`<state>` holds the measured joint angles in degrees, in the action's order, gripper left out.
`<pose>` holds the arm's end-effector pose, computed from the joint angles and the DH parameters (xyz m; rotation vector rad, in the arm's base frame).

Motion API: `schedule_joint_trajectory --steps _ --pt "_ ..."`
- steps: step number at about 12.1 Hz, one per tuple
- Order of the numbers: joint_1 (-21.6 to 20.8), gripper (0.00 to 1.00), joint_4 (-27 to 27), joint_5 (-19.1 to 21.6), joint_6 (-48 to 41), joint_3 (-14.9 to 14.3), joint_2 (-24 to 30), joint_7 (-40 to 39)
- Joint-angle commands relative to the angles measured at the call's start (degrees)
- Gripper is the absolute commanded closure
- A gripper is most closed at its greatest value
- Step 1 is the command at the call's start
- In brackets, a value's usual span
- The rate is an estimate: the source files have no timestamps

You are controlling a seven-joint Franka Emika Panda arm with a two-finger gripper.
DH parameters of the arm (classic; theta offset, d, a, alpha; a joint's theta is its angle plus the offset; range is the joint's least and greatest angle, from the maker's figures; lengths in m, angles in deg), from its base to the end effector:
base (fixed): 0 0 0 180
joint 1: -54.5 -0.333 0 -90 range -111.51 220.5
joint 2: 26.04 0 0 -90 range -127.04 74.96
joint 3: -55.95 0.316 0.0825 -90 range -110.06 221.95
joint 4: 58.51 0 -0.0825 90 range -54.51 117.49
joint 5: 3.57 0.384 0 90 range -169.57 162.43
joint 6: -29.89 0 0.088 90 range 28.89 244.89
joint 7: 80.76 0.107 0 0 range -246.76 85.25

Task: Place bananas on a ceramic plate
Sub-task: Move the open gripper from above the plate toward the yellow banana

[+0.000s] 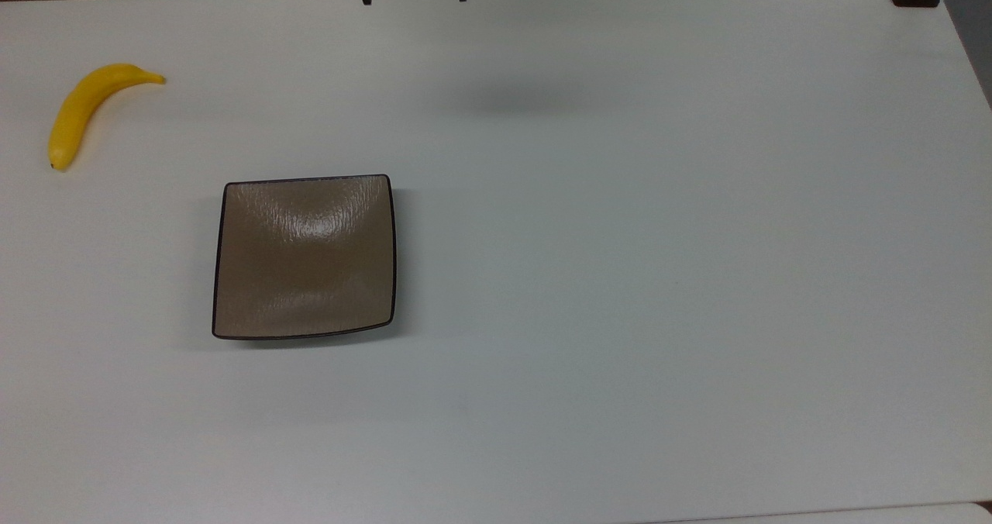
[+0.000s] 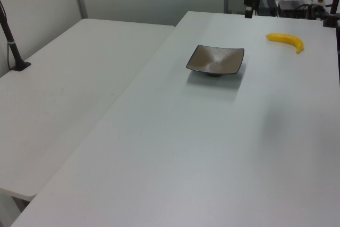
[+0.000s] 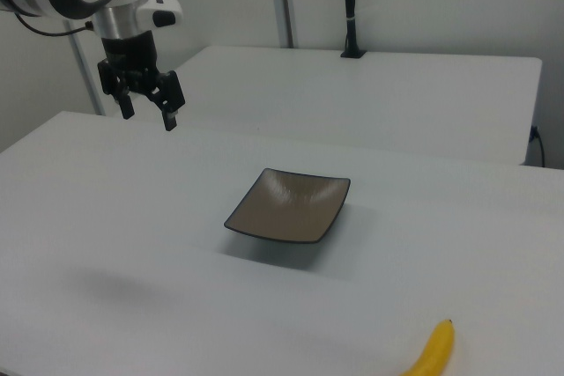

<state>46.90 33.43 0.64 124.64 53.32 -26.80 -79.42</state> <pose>0.5631 0.0565 0.6087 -3.0653 -0.0898 -0.0487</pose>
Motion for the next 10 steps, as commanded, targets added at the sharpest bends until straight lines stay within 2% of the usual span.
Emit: schedule_joint_trajectory --steps 1,10 --pt "1.1 0.0 2.5 -1.6 2.0 0.6 0.9 0.9" --pt "1.6 0.0 2.5 -1.6 2.0 0.6 0.9 1.2"
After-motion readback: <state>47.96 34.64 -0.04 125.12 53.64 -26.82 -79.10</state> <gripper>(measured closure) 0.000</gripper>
